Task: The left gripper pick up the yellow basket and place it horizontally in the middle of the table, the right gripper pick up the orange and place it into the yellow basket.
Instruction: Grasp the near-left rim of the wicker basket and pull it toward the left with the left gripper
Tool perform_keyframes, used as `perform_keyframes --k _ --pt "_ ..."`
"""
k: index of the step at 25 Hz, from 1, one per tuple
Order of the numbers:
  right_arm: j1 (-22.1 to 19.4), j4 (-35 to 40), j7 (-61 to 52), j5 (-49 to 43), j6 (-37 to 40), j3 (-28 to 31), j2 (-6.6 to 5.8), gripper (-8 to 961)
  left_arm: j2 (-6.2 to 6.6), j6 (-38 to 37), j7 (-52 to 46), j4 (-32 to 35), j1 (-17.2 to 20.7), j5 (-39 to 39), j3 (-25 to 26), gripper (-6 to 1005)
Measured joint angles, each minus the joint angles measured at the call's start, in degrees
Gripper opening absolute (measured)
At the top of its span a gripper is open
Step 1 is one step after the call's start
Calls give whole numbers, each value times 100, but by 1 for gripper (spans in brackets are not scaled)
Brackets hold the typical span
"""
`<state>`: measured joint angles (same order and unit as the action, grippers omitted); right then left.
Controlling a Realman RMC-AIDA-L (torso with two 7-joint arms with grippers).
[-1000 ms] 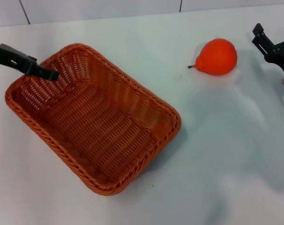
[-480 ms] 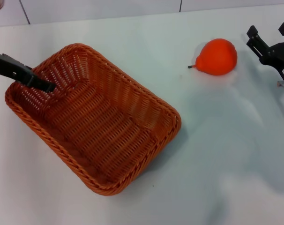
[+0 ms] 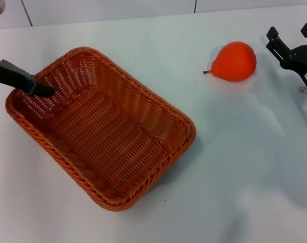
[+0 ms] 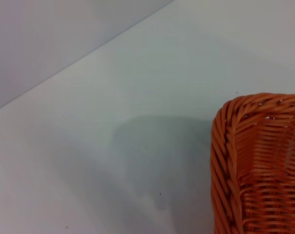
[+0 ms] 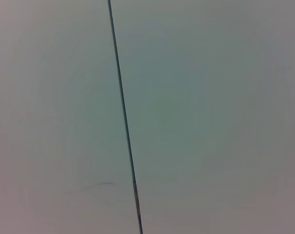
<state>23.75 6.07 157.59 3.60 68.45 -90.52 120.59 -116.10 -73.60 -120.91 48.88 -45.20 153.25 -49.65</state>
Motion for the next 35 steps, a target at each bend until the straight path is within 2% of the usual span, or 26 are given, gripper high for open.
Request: perform_keyframes --k 8,13,16,19,28,35 --pt "5 18 0 0 -17 0 0 946 -14 -79 12 107 58 5 0 361" --pt "-1 8 -2 0 -3 0 0 947 -17 -155 -30 113 57 12 27 217" --pt "-8 8 -6 0 2 -1 0 947 -7 -249 -211 119 26 12 88 216" --pt "-10 8 -7 0 3 -9 6 947 60 -423 -581 116 -19 -24 202 215" --pt "-7 25 -57 0 9 -61 8 947 235 -899 -1358 23 -34 -42 1191 191" --pt "19 25 -94 0 10 -73 2 947 301 -1280 -1323 -187 106 -235 2139 174"
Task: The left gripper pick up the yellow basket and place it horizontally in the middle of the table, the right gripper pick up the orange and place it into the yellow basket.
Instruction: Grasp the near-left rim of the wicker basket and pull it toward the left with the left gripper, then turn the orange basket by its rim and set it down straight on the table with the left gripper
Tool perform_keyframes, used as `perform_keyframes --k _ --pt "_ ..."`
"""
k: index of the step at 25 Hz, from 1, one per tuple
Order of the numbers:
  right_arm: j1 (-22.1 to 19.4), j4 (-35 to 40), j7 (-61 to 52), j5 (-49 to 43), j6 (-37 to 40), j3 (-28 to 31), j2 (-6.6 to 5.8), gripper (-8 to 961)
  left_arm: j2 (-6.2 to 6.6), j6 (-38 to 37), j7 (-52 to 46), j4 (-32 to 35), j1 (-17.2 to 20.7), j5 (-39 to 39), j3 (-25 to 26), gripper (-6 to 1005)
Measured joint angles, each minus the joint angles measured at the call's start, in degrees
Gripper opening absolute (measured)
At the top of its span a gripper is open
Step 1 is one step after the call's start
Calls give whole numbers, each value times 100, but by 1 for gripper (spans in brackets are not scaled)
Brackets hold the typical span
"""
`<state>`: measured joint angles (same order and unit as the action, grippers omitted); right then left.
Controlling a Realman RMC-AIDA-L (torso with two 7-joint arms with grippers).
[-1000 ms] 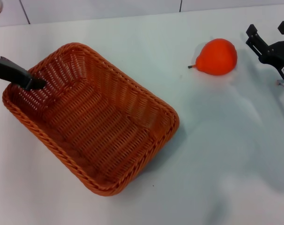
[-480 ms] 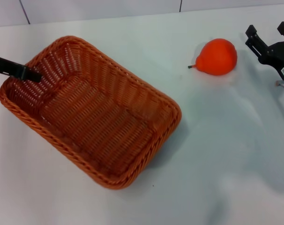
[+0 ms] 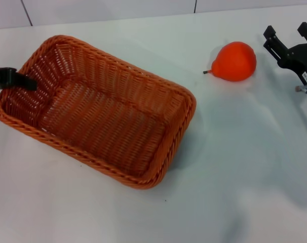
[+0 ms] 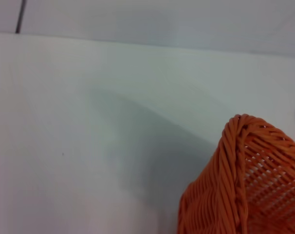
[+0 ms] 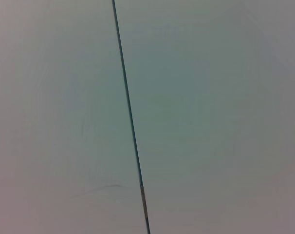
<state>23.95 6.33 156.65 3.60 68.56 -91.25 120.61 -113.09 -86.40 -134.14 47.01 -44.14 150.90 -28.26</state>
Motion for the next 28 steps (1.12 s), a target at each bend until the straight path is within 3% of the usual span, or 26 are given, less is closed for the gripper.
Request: perform_keyframes --k 8,12,18,23,28 --pt "71 6 -3 0 -42 2 -10 946 205 -45 -3 -550 551 -1258 354 175" --pt "77 9 -3 0 -50 3 -11 946 159 -12 -46 -595 807 -1549 423 175" --pt "95 -5 -3 0 -89 3 -11 947 -120 135 -28 -522 1085 -1656 799 174" --pt "95 4 -4 0 -147 3 -11 947 -522 460 -10 -150 1346 -1834 853 177" --pt "109 9 -4 0 -222 3 -11 946 -797 703 -9 121 1449 -1946 820 181"
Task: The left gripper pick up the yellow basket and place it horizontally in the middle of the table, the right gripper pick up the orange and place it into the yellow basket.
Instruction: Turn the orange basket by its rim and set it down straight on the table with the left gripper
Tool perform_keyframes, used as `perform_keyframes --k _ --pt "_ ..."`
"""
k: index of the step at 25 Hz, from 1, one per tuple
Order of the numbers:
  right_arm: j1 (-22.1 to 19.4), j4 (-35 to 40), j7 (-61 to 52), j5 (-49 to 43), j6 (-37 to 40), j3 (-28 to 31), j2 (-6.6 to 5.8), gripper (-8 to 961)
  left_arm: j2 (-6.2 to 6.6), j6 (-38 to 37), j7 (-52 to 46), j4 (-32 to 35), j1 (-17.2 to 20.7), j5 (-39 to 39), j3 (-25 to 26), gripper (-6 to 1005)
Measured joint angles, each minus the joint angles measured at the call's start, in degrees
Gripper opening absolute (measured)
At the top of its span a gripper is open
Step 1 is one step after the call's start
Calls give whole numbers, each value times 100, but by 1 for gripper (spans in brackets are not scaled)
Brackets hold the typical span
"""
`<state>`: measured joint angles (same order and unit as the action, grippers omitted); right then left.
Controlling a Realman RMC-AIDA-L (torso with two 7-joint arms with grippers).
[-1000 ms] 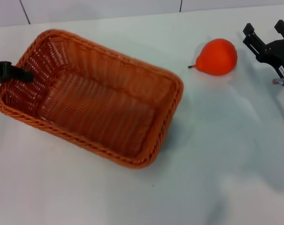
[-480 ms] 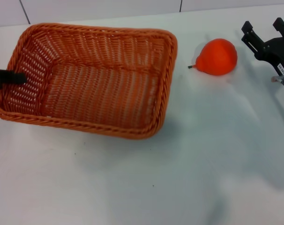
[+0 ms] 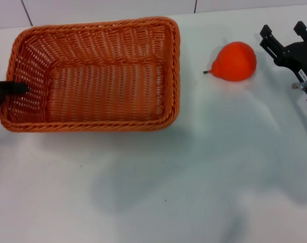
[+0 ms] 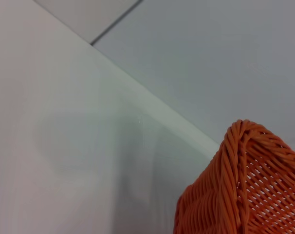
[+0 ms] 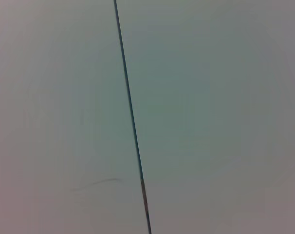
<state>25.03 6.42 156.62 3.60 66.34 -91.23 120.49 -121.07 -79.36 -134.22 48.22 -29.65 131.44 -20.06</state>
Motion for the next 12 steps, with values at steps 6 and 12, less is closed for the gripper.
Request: perform_keyframes --k 6,12 --pt "9 0 0 0 -15 0 -8 946 -215 322 2 115 13 -2 -34 185" --pt "11 -1 0 0 -42 14 -8 947 -275 750 2 93 0 -4 -132 189"
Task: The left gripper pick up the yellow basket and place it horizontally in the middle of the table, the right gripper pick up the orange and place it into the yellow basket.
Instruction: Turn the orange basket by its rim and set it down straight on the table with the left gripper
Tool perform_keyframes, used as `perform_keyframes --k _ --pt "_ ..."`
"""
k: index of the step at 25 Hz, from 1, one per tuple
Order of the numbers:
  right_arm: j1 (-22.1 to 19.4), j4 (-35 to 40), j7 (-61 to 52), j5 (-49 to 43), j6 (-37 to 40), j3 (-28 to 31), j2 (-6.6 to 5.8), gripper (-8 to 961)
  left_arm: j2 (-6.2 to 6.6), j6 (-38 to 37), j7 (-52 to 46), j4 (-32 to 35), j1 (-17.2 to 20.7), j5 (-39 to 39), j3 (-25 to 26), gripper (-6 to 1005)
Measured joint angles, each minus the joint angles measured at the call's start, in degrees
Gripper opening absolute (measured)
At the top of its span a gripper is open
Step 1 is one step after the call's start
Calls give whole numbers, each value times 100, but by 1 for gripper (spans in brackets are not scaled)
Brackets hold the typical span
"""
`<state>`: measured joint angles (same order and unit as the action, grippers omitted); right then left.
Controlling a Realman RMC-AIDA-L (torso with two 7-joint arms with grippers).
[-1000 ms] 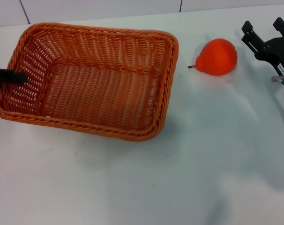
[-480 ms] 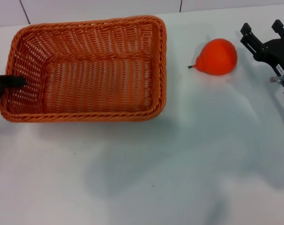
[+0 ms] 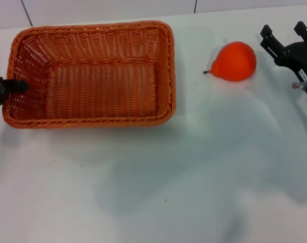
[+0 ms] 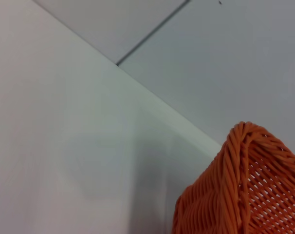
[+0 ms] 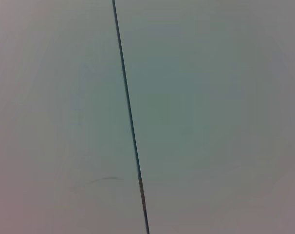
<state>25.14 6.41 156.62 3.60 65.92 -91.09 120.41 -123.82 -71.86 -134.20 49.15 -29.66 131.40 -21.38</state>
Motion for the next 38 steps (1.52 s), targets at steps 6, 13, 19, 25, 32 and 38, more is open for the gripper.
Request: perform_keyframes --k 6,13,19,25,32,38 --pt "11 0 0 0 -10 6 -10 946 -7 282 -15 -24 -17 -5 -166 194" --pt "33 0 0 0 -10 -3 -8 947 6 340 -11 -20 -27 -8 -294 199" --pt "51 0 0 0 -10 -10 -8 947 4 271 41 84 -18 -7 -428 203" --pt "62 0 0 0 -9 -14 -2 946 9 219 102 169 9 -86 -565 208" --pt "61 0 0 0 -9 -15 0 947 3 163 253 181 31 -271 -562 308" --pt "60 -2 0 0 -9 -23 1 946 6 232 492 183 101 -517 -541 426"
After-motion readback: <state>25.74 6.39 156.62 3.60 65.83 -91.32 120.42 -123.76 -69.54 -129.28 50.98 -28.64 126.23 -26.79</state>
